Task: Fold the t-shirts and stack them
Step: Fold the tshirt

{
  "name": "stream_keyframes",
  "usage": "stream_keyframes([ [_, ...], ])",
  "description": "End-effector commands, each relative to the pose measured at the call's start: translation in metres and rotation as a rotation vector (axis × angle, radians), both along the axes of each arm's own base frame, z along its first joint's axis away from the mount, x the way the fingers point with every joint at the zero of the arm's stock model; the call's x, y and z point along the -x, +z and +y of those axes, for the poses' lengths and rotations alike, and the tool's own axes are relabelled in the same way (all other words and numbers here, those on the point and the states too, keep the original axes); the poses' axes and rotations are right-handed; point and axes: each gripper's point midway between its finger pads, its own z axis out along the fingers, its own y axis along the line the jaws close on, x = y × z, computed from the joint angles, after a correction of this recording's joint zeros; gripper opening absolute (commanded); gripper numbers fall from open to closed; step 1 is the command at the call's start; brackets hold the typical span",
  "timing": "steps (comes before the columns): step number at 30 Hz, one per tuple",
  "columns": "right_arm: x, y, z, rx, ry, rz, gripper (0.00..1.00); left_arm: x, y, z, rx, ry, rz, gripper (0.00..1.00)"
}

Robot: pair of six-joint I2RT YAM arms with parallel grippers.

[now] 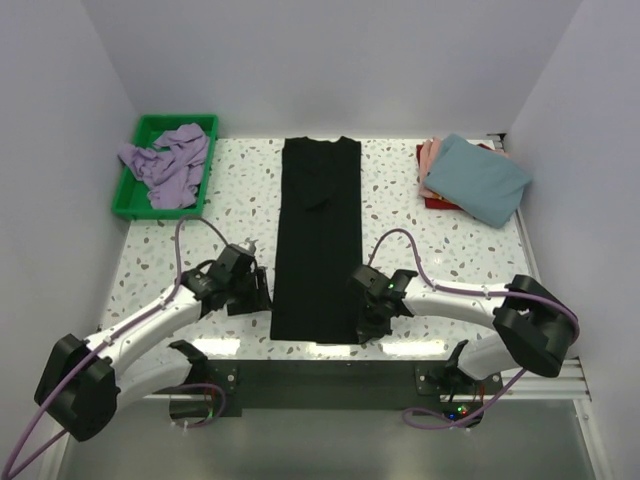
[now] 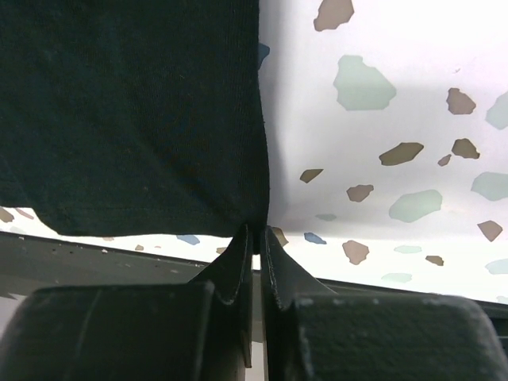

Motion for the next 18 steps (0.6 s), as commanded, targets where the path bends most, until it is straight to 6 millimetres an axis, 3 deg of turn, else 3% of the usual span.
stream_keyframes([
  [1,0.008,-0.005,-0.018,0.063,0.002,0.015,0.01,0.016,-0.012,0.007,-0.001,0.093,0.035,0.61],
  [7,0.013,-0.003,-0.023,0.056,0.01,0.018,0.0,0.038,-0.027,-0.004,0.065,0.111,0.07,0.54],
  [18,0.016,-0.001,-0.032,0.079,0.013,0.012,0.0,0.052,-0.033,-0.034,0.095,0.058,0.082,0.53],
])
